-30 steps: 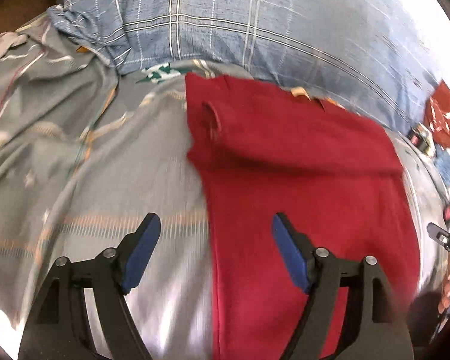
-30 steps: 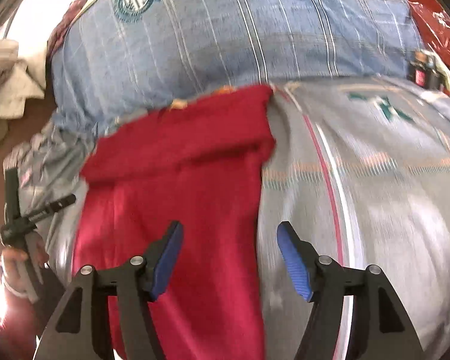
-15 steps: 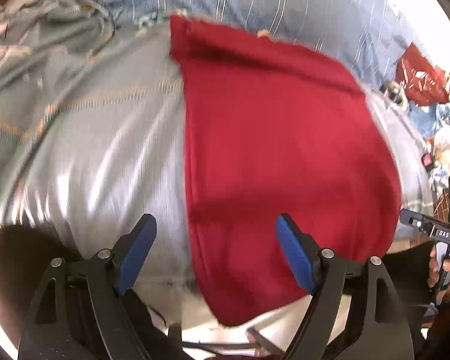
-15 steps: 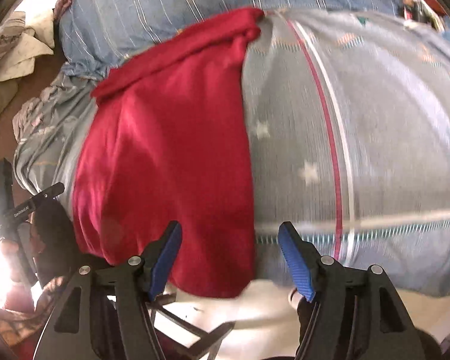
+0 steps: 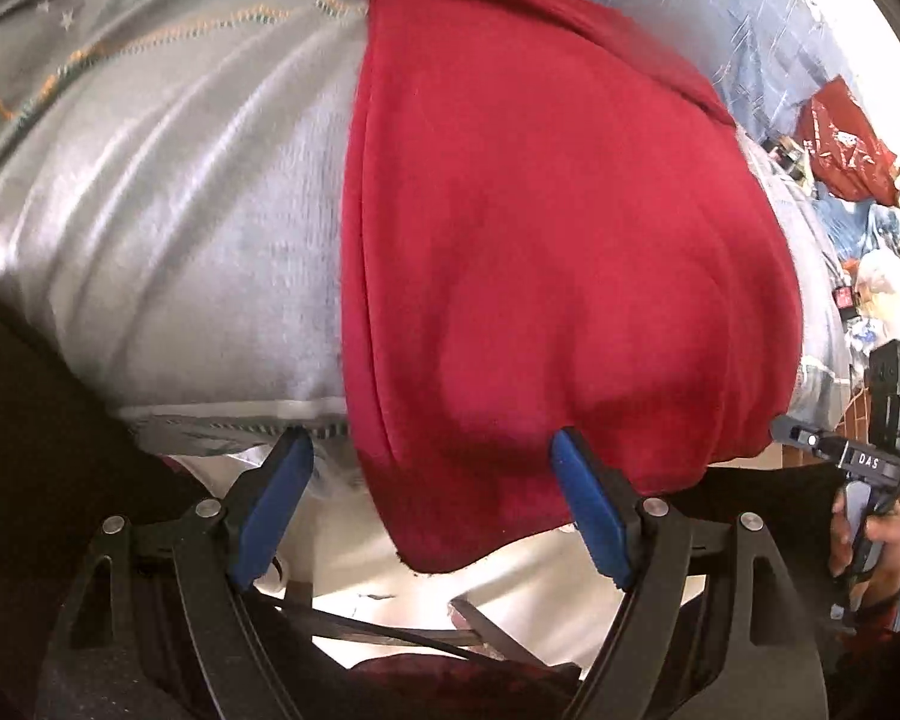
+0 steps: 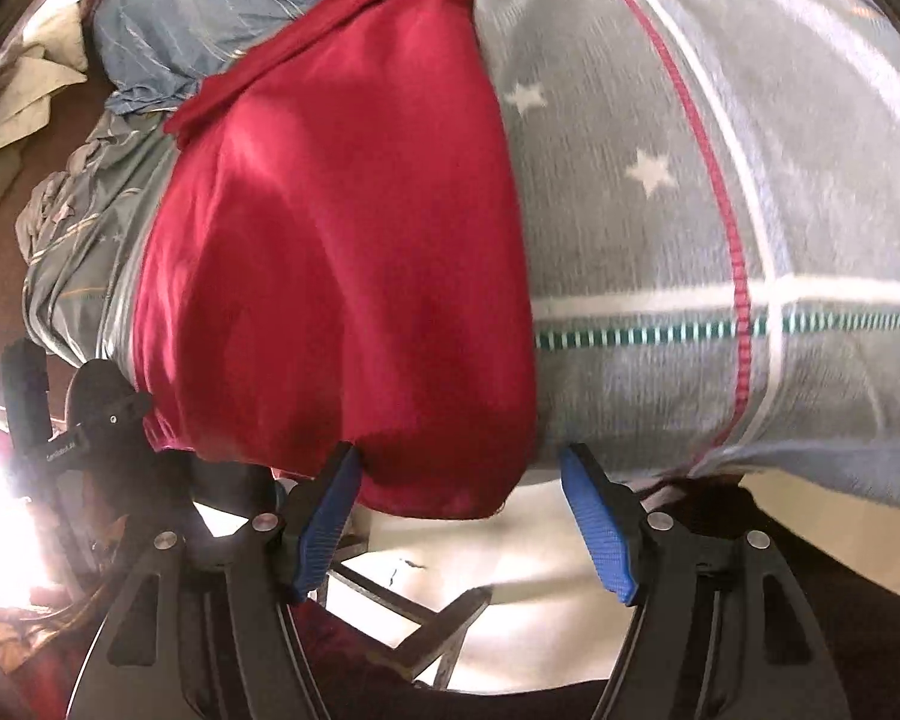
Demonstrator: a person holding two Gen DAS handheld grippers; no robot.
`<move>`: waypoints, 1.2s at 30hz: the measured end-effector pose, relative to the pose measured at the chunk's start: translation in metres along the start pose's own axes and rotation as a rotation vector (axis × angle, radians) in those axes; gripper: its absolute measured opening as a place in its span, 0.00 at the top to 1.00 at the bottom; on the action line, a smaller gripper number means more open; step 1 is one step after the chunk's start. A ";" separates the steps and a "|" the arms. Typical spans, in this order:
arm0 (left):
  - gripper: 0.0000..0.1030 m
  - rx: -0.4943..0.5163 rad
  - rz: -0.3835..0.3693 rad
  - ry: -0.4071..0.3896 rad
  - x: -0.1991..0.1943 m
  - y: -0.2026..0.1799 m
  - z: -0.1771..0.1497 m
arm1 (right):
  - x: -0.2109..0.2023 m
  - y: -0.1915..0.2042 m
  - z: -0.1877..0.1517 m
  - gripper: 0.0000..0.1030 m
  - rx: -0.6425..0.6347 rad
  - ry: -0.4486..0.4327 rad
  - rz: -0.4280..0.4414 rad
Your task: Fold small clothes
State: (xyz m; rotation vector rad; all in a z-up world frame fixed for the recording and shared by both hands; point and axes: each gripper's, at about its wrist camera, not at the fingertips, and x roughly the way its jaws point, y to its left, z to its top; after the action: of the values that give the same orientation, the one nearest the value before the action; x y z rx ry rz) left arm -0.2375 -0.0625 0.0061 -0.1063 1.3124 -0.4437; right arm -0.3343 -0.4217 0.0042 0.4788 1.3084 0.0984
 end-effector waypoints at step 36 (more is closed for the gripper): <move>0.94 0.048 -0.168 -0.457 -0.112 0.007 0.168 | -0.112 0.093 0.170 0.88 -0.203 -0.576 0.089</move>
State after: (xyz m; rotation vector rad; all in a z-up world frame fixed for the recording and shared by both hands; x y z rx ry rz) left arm -0.0972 -0.0438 0.1499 -0.2638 0.8457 -0.5559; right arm -0.1859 -0.4234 0.1722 0.3549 0.7034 0.1533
